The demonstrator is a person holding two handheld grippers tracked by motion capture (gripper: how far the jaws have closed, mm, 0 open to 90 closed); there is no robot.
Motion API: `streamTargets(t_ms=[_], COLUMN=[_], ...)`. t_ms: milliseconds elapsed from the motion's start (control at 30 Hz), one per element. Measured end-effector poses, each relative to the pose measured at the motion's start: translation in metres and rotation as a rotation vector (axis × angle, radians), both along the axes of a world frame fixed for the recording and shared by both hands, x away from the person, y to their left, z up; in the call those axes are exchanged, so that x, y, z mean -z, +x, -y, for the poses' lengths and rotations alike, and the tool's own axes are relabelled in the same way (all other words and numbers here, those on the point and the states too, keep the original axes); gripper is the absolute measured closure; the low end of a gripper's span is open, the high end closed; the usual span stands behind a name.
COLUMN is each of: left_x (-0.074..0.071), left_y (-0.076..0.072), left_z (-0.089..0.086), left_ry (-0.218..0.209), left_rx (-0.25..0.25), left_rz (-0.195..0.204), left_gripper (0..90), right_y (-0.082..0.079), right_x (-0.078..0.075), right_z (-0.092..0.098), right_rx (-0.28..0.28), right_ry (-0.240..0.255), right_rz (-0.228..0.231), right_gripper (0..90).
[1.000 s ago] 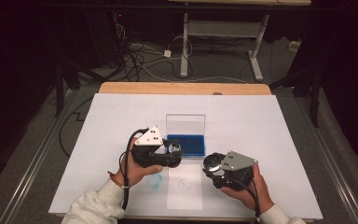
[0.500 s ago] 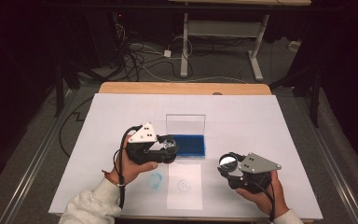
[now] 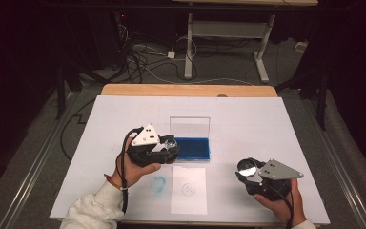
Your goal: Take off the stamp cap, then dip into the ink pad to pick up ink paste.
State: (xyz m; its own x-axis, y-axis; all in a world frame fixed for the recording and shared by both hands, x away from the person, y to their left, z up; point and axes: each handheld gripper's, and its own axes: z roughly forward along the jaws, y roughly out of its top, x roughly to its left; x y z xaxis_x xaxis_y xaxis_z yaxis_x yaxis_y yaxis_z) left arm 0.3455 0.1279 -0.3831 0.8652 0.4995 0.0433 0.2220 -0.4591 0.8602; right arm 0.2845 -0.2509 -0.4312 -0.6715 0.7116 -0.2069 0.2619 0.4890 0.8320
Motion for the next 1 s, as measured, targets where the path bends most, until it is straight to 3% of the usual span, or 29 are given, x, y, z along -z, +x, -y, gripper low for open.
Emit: streamTargets(t_ms=[433, 700, 1000], left_x=[-0.011, -0.024, -0.036], left_y=[0.009, 0.021, 0.032], left_z=[0.007, 0.013, 0.027], left_ry=[0.022, -0.003, 0.034], left_rx=[0.036, 0.064, 0.066], left_rz=[0.028, 0.022, 0.040], left_gripper=[55.1, 55.1, 55.1], right_y=[0.001, 0.003, 0.003], right_x=[-0.001, 0.002, 0.001], right_z=[0.005, 0.005, 0.005], right_rx=[0.010, 0.018, 0.019], right_ry=[-0.008, -0.017, -0.016], right_rz=[0.003, -0.004, -0.002], right_gripper=[38.5, 38.5, 38.5])
